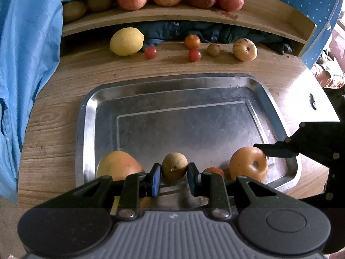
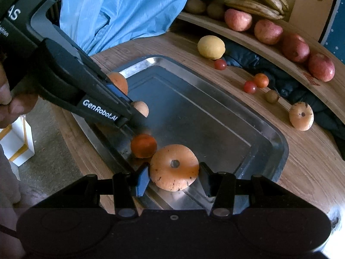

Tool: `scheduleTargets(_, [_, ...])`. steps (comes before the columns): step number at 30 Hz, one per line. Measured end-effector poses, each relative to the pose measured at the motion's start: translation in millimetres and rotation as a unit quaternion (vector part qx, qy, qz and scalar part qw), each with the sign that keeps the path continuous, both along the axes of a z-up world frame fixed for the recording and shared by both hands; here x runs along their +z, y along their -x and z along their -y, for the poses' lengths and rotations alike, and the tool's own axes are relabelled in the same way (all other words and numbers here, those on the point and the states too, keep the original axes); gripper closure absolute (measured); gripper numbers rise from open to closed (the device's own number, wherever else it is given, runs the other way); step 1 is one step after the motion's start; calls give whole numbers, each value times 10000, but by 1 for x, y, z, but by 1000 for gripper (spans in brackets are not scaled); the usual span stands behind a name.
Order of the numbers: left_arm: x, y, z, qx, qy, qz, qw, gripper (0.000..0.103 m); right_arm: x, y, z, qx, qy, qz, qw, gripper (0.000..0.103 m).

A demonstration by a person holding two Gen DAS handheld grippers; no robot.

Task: Organize fruits
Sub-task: 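Carry the brown fruit in the left gripper to the tray while the right carries the pale fruit, then open the left gripper over the tray while the right gripper releases the pale round fruit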

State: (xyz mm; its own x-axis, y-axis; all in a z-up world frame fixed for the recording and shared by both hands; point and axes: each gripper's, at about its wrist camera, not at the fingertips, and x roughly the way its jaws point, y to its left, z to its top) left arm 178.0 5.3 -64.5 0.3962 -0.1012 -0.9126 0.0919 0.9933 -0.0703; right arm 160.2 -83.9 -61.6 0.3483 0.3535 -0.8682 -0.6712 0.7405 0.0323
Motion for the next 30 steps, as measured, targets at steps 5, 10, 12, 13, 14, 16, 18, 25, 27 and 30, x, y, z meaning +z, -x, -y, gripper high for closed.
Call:
scheduleTargets(5, [0,1,0,-23,-6,-17,10000,74,0,0,0,16,5,-8,10000,52])
scheduleTargets(10, [0,2,0,-18,-1,-13,10000,74,0,0,-1,10,0,-21,10000,52])
scheduleTargets(12, [0,4,0,-2,3,-12,10000,74,0,-1,-1,17,1,-23,10000,52])
scheduleTargets(13, [1,4,0,3,6,-16,10000,74,0,-1,-1,19,0,-24,10000,52])
scheduleTargets(14, [1,5,0,10,10,-17,10000,72,0,0,-1,21,-5,-24,10000,52])
scheduleTargets(16, [2,6,-1,27,29,-1,10000,69,0,0,0,27,-13,-20,10000,51])
scheduleTargets(18, [4,9,-1,27,47,32,10000,65,0,1,1,33,-15,-3,10000,48])
scheduleTargets(25, [17,18,-2,-20,183,139,9997,46,8,5,10,-46,-95,32,9999,38])
scheduleTargets(27, [20,22,-2,-56,185,171,9997,39,11,6,15,-101,-135,20,9999,33])
scheduleTargets(30, [27,27,1,-105,180,215,9996,19,15,8,22,-203,-198,-10,9996,24])
